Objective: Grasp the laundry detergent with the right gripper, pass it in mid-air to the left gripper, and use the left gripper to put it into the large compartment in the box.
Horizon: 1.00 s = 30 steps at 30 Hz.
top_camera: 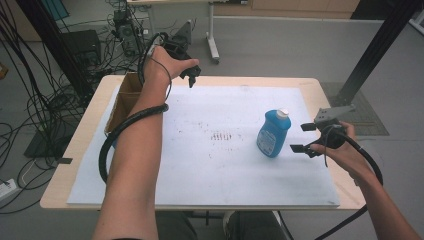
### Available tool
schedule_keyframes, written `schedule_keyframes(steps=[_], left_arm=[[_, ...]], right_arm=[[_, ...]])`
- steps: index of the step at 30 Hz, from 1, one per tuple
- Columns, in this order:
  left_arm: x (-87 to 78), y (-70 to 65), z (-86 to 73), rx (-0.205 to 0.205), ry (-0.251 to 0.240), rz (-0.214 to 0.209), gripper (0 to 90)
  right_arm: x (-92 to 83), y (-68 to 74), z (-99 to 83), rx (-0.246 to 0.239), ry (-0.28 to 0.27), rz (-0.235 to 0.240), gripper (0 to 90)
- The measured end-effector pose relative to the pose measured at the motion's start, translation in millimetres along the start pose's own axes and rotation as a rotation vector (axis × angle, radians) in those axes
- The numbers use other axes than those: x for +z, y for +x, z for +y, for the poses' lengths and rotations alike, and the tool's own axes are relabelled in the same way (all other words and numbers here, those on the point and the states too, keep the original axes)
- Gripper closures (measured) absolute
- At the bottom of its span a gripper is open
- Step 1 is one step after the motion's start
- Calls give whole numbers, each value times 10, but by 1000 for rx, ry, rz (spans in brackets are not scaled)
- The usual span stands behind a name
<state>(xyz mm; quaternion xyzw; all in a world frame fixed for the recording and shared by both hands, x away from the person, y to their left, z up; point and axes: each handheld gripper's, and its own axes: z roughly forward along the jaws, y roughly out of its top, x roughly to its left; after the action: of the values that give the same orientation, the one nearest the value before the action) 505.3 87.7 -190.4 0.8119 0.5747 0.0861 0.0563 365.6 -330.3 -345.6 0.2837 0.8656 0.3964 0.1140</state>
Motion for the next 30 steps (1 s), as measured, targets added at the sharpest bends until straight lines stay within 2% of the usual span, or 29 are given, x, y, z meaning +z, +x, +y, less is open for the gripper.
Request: schedule_keyframes(steps=[7, 11, 17, 30], left_arm=[[13, -4, -7, -2, 0, -1, 54], [16, 2, -13, 1, 2, 0, 54], [15, 0, -18, 3, 2, -1, 54], [24, 25, -47, -2, 2, -1, 54]], right_arm=[[85, 38, -57, 22, -40, -17, 46], [141, 79, -82, 27, -58, -46, 41], [231, 133, -109, 40, -78, -53, 39], [420, 254, -127, 44, -131, -123, 30]])
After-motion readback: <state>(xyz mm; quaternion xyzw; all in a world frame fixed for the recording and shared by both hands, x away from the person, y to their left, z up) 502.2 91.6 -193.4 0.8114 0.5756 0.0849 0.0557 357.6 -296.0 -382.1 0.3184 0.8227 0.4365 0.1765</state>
